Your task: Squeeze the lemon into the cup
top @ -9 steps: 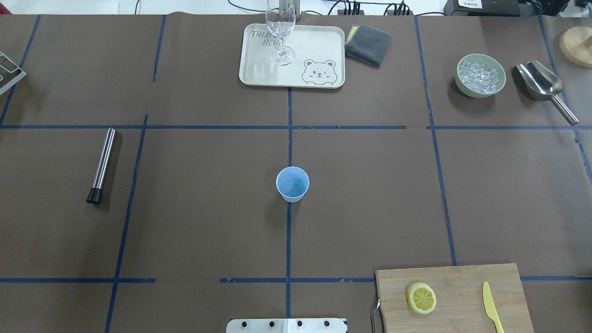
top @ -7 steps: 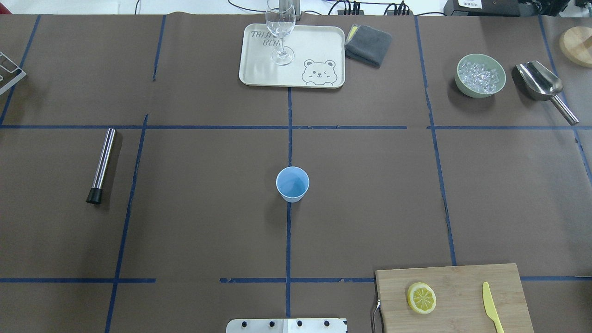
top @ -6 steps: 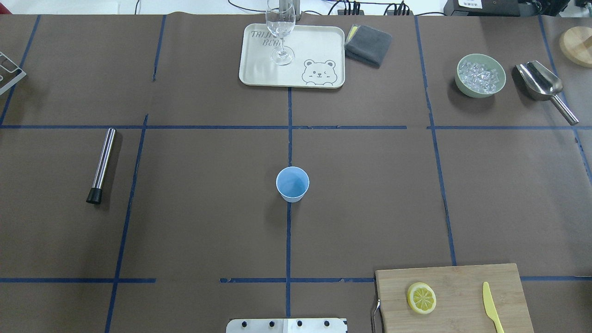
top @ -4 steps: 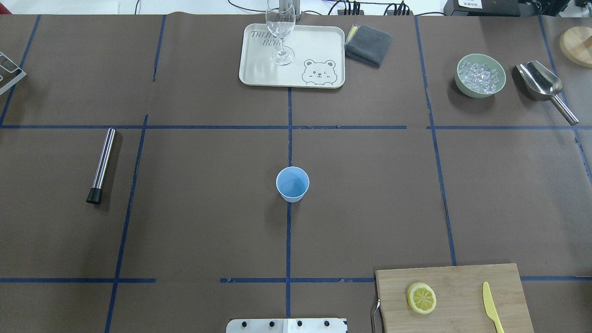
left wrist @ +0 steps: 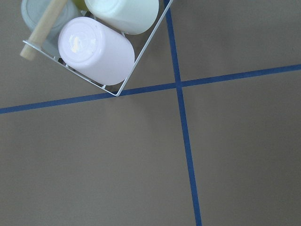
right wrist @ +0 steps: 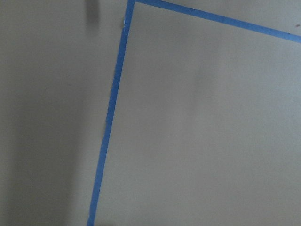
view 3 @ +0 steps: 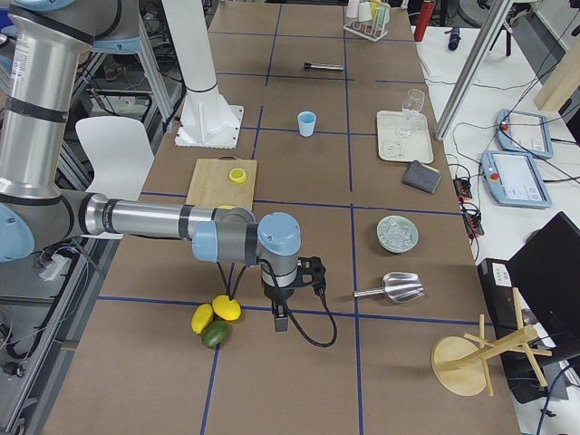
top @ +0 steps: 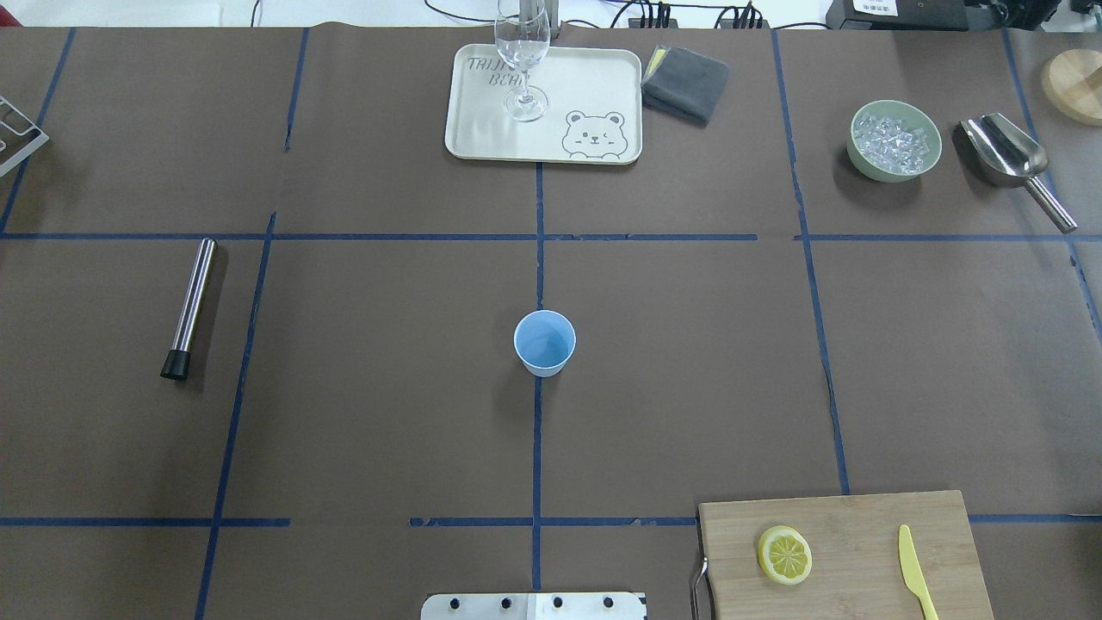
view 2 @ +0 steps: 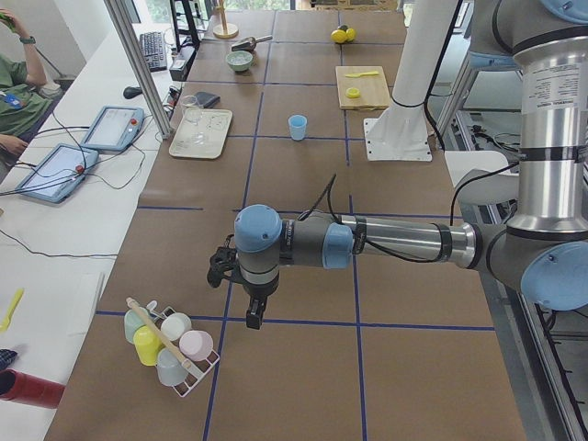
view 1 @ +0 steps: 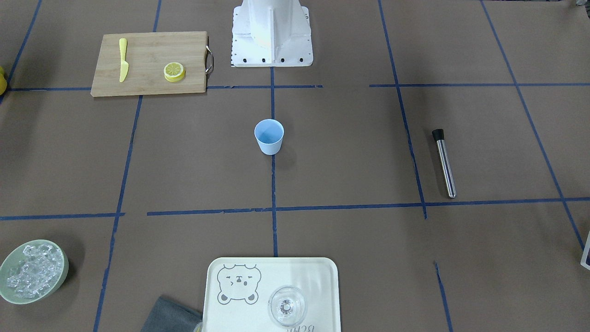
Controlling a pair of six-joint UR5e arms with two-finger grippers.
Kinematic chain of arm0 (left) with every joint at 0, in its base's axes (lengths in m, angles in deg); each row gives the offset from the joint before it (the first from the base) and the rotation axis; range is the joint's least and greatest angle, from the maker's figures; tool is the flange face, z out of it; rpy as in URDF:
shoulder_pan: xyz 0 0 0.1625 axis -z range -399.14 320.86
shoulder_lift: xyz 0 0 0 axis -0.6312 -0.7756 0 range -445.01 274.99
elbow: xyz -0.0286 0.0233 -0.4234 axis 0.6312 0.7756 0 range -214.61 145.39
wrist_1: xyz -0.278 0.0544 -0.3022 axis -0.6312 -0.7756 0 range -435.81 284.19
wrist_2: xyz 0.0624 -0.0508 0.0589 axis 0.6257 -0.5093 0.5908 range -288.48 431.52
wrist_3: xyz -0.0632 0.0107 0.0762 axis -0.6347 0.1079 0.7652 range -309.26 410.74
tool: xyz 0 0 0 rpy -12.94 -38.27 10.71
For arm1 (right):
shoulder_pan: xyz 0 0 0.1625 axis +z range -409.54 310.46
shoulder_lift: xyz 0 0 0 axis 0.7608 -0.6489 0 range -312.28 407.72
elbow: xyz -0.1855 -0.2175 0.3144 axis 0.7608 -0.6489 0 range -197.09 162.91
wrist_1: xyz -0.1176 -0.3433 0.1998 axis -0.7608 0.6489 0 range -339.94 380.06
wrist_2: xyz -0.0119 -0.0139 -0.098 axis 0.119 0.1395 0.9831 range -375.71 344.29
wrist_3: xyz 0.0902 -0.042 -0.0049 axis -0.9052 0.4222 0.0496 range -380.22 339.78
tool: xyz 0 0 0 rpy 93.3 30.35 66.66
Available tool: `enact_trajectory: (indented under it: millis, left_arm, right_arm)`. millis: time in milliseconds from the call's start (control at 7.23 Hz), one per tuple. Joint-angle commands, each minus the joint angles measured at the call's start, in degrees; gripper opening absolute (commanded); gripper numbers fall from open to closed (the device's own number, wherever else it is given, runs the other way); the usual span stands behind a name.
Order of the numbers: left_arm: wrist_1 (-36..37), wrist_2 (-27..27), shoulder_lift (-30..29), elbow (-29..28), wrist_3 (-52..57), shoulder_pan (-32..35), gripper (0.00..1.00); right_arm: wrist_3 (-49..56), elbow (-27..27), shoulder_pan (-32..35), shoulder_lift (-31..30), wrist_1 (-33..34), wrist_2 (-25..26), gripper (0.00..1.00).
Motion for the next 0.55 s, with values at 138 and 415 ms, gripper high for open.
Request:
enact_trajectory:
  millis: [138,415]
  left_arm:
    - [-0.1,0.0,0.0,0.1,0.0,0.0,1.0]
    - [-0.1,0.0,0.0,0.1,0.0,0.0,1.0]
  right_arm:
    - [-1.2,3.2,-0.3,4.0,-0.4,-3.6,1.0]
    - [-4.9,8.1,-0.2,3.0,-1.0,-5.3,1.0]
